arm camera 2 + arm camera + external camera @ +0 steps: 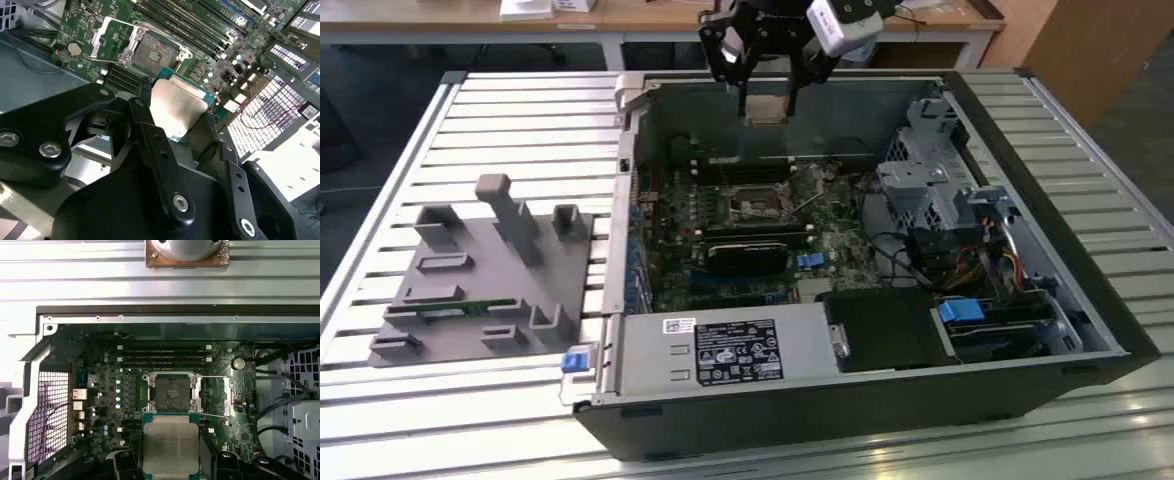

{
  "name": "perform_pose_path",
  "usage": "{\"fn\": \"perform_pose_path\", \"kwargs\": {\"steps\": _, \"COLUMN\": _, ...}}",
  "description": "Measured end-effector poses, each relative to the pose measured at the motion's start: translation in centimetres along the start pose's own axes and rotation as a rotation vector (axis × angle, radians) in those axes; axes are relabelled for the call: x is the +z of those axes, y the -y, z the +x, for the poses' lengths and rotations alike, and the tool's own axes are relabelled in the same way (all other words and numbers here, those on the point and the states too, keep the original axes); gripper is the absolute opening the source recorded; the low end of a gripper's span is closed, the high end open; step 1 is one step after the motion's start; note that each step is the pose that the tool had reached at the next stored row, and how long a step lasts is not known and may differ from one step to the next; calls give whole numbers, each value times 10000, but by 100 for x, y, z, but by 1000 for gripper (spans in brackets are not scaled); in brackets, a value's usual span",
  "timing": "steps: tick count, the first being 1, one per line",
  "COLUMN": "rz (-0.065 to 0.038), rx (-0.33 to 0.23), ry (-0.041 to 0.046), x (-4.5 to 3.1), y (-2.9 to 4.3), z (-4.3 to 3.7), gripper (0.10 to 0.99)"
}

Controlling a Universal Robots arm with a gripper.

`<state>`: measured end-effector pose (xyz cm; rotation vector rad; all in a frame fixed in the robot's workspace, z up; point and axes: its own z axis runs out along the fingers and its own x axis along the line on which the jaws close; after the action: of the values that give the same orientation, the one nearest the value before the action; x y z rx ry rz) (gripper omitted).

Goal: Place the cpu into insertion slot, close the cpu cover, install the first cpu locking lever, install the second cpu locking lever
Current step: 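Place the cpu into insertion slot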

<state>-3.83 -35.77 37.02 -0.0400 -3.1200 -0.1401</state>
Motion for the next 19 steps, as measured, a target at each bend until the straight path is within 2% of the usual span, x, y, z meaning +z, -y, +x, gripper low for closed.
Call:
{"fn": "perform_pose_path", "kwargs": {"steps": 5, "rz": -2, "rx": 133, "ry": 12, "x": 0, "y": 0, "z": -1, "gripper": 541}}
{"fn": "perform_pose_path", "kwargs": {"steps": 19, "rz": -50, "rx": 2648, "ry": 237, "x": 27, "y": 2, "z": -1, "gripper": 541}}
